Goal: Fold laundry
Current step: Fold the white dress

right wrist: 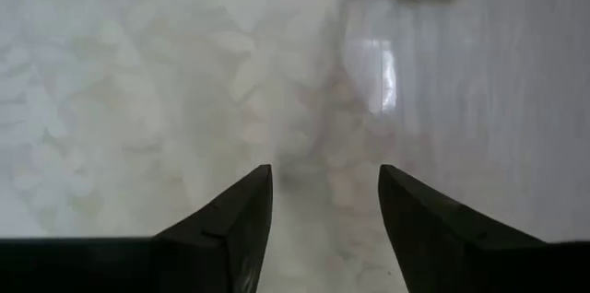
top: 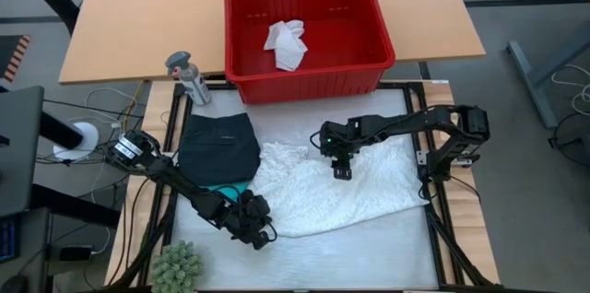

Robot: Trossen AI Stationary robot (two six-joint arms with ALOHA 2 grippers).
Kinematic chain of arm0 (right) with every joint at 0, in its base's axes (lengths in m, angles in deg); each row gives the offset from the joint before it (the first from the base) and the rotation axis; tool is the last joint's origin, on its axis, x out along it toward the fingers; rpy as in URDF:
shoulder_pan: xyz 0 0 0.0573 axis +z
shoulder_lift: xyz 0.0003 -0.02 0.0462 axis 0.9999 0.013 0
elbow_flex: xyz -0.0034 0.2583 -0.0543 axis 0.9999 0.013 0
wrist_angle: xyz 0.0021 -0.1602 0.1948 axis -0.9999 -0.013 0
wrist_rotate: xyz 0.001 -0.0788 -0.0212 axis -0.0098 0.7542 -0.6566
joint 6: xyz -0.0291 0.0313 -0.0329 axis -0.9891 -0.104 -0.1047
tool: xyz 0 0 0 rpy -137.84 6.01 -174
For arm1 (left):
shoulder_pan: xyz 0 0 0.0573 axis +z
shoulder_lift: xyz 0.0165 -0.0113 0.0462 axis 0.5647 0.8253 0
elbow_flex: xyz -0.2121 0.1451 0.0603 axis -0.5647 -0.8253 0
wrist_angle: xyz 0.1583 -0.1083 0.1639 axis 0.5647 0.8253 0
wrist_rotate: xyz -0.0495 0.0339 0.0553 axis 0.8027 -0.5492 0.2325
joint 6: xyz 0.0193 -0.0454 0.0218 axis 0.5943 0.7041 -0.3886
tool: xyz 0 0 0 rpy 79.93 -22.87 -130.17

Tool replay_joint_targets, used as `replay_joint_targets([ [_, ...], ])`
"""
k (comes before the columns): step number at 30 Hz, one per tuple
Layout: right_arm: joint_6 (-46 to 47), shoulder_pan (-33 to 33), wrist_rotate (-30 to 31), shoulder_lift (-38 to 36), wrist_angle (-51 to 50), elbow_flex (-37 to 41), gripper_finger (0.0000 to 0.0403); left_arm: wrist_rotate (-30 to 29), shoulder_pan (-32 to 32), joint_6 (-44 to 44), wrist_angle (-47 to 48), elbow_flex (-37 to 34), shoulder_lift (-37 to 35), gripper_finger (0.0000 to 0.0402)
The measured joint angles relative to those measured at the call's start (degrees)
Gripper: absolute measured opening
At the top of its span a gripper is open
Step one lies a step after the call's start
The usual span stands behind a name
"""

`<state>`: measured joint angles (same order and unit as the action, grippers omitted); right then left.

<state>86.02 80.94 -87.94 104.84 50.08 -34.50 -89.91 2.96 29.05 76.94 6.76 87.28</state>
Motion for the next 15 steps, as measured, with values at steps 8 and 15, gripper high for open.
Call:
replay_joint_targets([
  [8, -1.35, 0.54, -5.48, 1.93, -0.08, 0.02, 0.0194, -0.64, 0.0, 0.02, 0.14, 0.0, 0.0, 0.0],
  [15, -1.39, 0.94, -3.71, 1.76, 0.45, 0.02, 0.0114, -1.19, 0.0, 0.04, 0.26, 0.0, 0.0, 0.0],
])
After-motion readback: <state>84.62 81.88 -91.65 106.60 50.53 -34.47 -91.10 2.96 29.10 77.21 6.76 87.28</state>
